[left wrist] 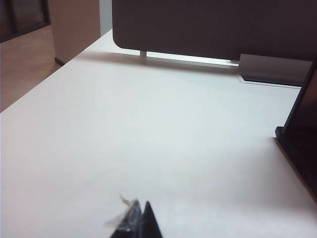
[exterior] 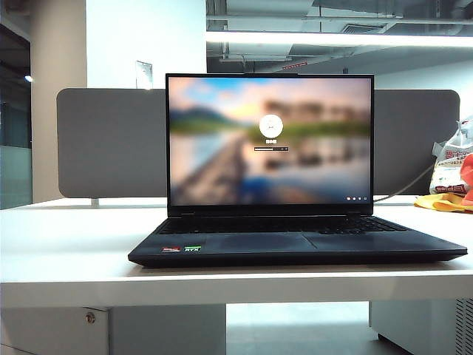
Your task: Open the lid of the laptop and use the keypad to enter the password "123".
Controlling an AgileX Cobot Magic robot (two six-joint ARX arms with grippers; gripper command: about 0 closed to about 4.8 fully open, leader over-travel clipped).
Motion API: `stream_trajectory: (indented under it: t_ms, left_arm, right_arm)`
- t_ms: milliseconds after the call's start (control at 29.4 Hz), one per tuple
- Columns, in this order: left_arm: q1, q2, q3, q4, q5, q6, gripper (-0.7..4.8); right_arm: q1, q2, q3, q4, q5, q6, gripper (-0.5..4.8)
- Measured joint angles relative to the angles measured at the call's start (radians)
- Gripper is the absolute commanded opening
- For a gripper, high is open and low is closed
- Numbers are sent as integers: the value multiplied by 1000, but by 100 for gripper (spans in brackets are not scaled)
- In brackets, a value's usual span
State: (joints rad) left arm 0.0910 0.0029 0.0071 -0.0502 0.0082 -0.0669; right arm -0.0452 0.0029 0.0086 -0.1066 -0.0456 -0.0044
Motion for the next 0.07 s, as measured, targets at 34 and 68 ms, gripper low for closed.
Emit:
stream_trajectory:
  t_ms: [34,68]
  left_arm:
    - [0,0,0,0,0,0,-6]
    - [0,0,0,0,0,0,-6]
  right_arm:
    - [0,0,0,0,0,0,-8]
    - [0,0,0,0,0,0,-8]
